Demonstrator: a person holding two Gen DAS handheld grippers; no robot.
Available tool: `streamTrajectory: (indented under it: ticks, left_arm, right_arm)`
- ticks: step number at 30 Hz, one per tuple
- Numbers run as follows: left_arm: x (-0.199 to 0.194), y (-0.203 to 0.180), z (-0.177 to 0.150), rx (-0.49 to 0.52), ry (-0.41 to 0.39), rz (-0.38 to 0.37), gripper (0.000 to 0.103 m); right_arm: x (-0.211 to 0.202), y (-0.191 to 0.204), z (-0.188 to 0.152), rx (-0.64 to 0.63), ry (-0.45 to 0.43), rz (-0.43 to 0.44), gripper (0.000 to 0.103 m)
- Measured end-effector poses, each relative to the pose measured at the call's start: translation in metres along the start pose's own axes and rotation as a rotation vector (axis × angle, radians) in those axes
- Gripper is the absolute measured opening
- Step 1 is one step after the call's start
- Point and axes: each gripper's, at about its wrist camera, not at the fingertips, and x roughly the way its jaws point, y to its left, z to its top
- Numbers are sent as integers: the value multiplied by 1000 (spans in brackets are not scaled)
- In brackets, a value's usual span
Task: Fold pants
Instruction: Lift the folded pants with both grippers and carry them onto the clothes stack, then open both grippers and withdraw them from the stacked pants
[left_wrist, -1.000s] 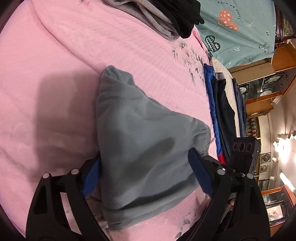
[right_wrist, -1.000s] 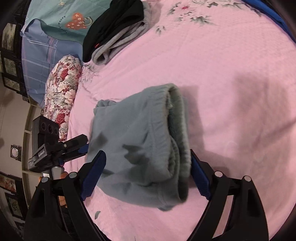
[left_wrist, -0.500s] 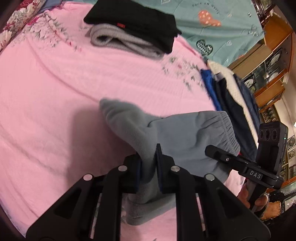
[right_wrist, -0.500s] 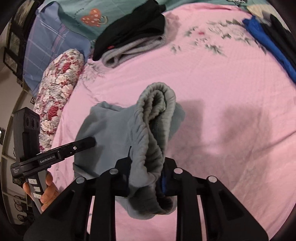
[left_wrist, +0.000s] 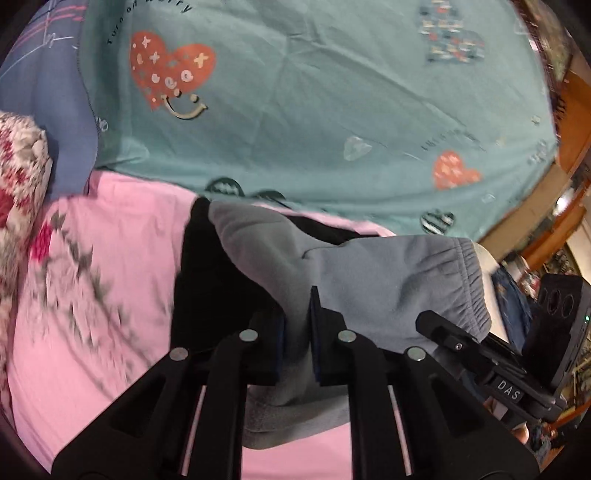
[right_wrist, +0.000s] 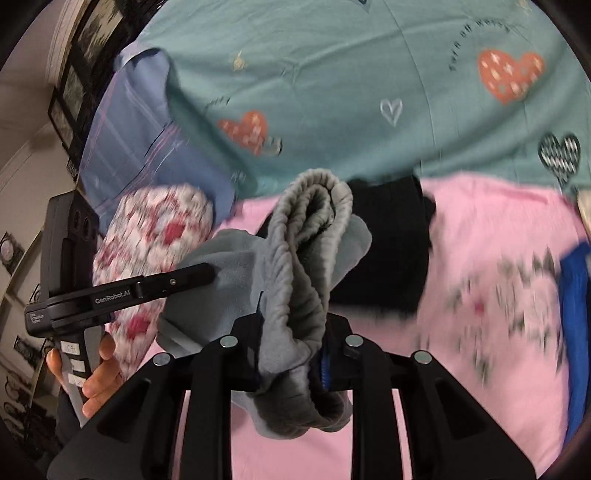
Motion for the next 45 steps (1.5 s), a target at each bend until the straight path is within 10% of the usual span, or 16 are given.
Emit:
streamTrajectory:
  ticks: [4, 7, 13, 17, 21, 32, 45]
  left_arm:
    - [80, 46, 10, -74, 108, 89, 21]
    - [93, 66, 0, -90, 80, 57, 63]
    - [33, 55, -2, -97, -8, 100, 74]
    - [-50, 20, -15, -18, -172, 208, 101]
    - [-123, -23, -57, 57, -263, 216, 101]
    - [-136, -60, -218, 128, -258, 280, 101]
    - [-48, -31, -257, 126, -174, 404, 101]
  right_arm:
    - [78, -32, 54, 8, -4, -70, 23]
    - [135, -64, 56, -1, 58, -175, 34]
    - [152, -69, 44, -56, 71, -267, 60]
    - [104, -29, 62, -152, -9, -384, 65]
    - [22, 10, 60, -184, -195, -447, 102]
    - [-62, 45, -72, -218, -197, -548, 102]
    - [-42, -31, -160, 45, -197, -641, 102]
